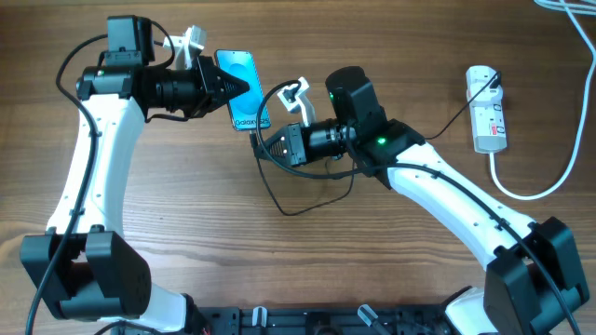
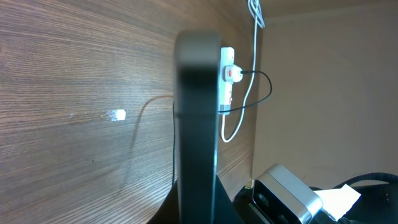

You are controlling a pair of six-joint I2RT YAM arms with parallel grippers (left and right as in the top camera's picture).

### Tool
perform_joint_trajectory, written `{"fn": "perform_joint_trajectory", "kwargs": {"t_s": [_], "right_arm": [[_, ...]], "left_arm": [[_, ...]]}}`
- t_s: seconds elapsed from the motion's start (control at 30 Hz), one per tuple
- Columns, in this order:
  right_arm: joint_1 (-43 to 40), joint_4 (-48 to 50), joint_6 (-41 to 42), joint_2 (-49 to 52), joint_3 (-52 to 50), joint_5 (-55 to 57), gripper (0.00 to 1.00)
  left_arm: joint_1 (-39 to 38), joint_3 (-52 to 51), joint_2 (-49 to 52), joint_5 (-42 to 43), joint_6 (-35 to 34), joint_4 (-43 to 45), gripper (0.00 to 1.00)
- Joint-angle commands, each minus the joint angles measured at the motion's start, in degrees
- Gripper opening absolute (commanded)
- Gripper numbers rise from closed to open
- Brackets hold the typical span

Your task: Plug charger to phone and switch on socket

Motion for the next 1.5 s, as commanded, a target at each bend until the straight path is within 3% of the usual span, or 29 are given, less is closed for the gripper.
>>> {"fn": "perform_joint_trajectory", "kwargs": {"t_s": [0.0, 0.83, 1.47], "right_arm": [[0.07, 0.09, 0.22, -0.26, 0.57, 1.44, 0.04], [-0.96, -0.96, 5.05, -0.26, 0.57, 6.82, 0.04], [-3.54, 1.44, 6.01, -0.26, 0.57, 7.10, 0.04]], "left_arm": [[-0.07, 0.15, -1.16, 2.19, -0.52, -0.07, 0.04], [-0.13, 0.15, -1.16, 2.21, 0.63, -0.59, 0.04], [-3.61, 0.15, -1.16, 2.45, 8.41, -2.60, 0.04]]}}
